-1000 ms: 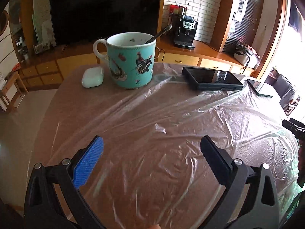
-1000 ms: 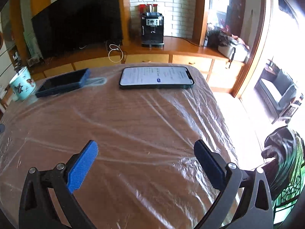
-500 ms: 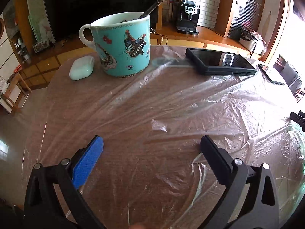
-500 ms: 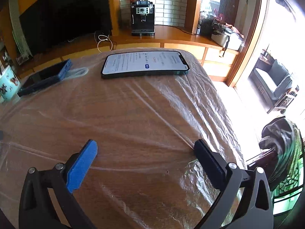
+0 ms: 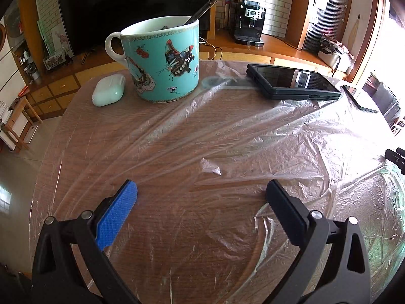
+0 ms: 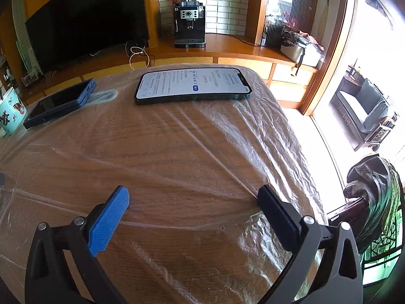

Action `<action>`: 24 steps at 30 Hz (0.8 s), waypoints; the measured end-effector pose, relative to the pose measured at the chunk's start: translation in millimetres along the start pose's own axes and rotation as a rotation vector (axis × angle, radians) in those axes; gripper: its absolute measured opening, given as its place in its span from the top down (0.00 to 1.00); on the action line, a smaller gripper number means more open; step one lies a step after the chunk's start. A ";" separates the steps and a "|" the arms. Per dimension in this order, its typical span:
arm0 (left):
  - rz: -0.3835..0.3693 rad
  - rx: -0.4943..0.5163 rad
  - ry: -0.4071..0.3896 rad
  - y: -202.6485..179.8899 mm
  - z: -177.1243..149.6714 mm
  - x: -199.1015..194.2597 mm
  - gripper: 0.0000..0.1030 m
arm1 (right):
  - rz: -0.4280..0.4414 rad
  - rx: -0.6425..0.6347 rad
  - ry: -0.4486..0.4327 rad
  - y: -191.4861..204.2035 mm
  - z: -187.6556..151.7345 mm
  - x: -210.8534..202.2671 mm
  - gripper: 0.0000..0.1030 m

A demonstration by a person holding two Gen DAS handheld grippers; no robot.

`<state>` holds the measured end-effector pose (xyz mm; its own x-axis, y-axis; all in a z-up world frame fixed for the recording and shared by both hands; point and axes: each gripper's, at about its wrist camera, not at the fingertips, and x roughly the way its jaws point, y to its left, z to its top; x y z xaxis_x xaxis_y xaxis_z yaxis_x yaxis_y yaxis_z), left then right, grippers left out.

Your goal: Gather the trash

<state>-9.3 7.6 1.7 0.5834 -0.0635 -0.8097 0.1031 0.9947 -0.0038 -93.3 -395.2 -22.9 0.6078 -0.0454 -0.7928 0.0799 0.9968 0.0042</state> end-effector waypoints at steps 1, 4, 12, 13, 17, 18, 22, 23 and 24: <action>0.000 0.000 0.000 -0.7 0.1 0.0 0.01 | 0.000 0.000 0.000 0.2 0.1 0.4 0.03; 0.000 0.000 0.000 -0.7 0.2 0.0 0.01 | 0.000 0.000 0.000 -0.1 -0.1 0.0 0.03; 0.000 0.000 0.000 -1.1 0.2 0.0 0.01 | 0.000 0.000 0.000 -0.1 -0.1 0.0 0.03; 0.000 0.000 0.000 -1.0 0.2 -0.1 0.01 | 0.000 0.000 0.000 -0.2 -0.1 0.0 0.03; 0.000 0.000 0.000 -0.9 0.1 -0.1 0.01 | 0.000 0.000 0.000 -0.1 0.0 0.3 0.03; 0.000 0.000 0.000 -0.8 0.1 -0.1 0.01 | 0.000 0.000 0.000 -0.2 0.0 0.1 0.03; 0.000 0.000 0.000 0.1 -0.2 -0.2 0.01 | 0.000 0.000 0.000 -0.2 0.0 0.2 0.03; 0.000 0.000 0.000 -0.6 0.1 -0.2 0.01 | 0.000 0.000 0.000 -0.1 0.0 0.2 0.03; 0.000 0.000 0.000 -0.8 0.1 -0.2 0.01 | 0.000 0.000 0.000 0.1 0.1 0.4 0.03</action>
<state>-9.4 6.9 1.9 0.5834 -0.0632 -0.8097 0.1029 0.9947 -0.0035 -93.0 -395.1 -23.2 0.6078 -0.0453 -0.7928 0.0798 0.9968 0.0043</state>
